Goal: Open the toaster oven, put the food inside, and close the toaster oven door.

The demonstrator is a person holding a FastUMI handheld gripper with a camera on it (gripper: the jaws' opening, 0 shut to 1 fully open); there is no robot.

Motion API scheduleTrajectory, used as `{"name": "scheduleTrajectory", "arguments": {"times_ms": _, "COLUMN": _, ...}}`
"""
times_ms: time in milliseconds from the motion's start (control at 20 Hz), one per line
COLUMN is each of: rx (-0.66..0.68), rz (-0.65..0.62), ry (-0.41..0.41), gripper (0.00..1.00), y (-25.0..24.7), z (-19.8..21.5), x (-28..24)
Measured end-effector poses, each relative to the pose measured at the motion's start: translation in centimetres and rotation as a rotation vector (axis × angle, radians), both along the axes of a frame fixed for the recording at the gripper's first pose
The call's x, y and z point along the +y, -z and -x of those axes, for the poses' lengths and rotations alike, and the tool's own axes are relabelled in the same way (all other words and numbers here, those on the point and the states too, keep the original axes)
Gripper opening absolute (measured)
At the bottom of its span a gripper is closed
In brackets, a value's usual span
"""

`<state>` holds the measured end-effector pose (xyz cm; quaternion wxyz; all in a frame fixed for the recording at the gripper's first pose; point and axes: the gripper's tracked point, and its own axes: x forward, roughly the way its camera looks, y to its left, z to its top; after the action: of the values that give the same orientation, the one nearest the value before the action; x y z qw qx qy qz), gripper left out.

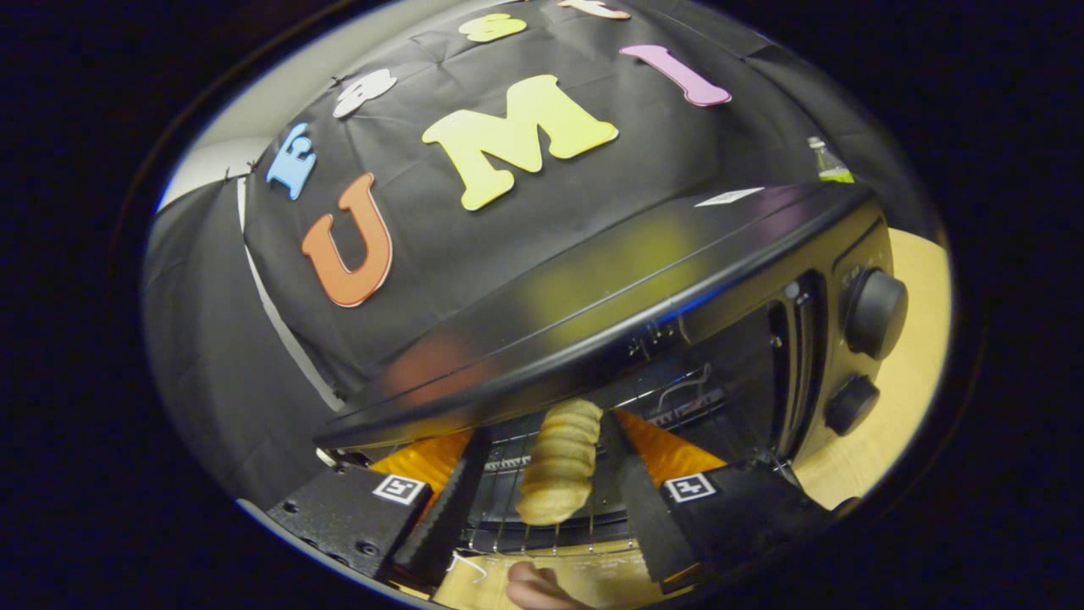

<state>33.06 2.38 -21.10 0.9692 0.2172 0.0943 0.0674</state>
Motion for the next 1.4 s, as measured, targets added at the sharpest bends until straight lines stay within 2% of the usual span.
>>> {"name": "scheduleTrajectory", "arguments": {"times_ms": 100, "rx": 0.009, "rz": -0.006, "ry": -0.003, "gripper": 0.96, "y": -0.1, "z": 0.6, "x": 0.0}}
{"name": "scheduleTrajectory", "arguments": {"times_ms": 350, "rx": 0.009, "rz": 0.012, "ry": -0.014, "gripper": 1.00, "y": -0.9, "z": 3.4, "x": -0.1}}
{"name": "scheduleTrajectory", "arguments": {"times_ms": 850, "rx": -0.009, "rz": 0.050, "ry": -0.006, "gripper": 1.00, "y": -2.8, "z": 10.5, "x": 0.4}}
{"name": "scheduleTrajectory", "arguments": {"times_ms": 1150, "rx": -0.069, "rz": 0.172, "ry": 0.007, "gripper": 1.00, "y": -4.3, "z": 15.2, "x": 1.4}}
{"name": "scheduleTrajectory", "arguments": {"times_ms": 1400, "rx": -0.105, "rz": 0.336, "ry": 0.076, "gripper": 1.00, "y": -6.0, "z": 19.3, "x": 1.7}}
